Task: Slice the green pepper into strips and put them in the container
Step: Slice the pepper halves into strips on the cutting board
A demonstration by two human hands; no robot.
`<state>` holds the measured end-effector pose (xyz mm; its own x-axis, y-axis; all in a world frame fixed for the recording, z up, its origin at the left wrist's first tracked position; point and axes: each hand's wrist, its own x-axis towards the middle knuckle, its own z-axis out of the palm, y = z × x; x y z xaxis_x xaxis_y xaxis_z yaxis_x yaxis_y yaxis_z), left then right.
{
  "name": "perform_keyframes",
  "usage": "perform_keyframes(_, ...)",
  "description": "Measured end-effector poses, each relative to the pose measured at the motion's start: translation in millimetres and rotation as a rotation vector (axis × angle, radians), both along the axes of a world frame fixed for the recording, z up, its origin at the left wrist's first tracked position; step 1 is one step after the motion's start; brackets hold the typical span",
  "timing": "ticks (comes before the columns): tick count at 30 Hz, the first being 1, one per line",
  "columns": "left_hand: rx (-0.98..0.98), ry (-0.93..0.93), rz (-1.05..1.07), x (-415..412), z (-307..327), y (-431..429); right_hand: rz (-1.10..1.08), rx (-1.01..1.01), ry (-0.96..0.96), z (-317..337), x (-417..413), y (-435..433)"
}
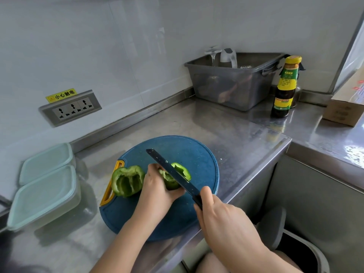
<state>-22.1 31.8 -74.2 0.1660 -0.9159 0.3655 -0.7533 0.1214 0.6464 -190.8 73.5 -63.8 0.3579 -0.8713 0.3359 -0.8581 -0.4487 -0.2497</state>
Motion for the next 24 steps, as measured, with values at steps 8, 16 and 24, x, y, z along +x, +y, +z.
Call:
perform_keyframes(8, 0.03, 0.029, -0.031, -2.6, 8.3, 2.2, -0.023, -0.013, 0.058, -10.3, 5.4, 2.2)
perform_keyframes(16, 0.015, 0.063, -0.041, -4.1, 8.3, 0.6, -0.06, -0.034, 0.037, -13.2, 10.6, -0.8)
perform_keyframes(24, 0.054, 0.043, -0.029, -6.2, 9.1, -0.1, -0.079, -0.088, -0.029, -17.9, 12.8, -5.2)
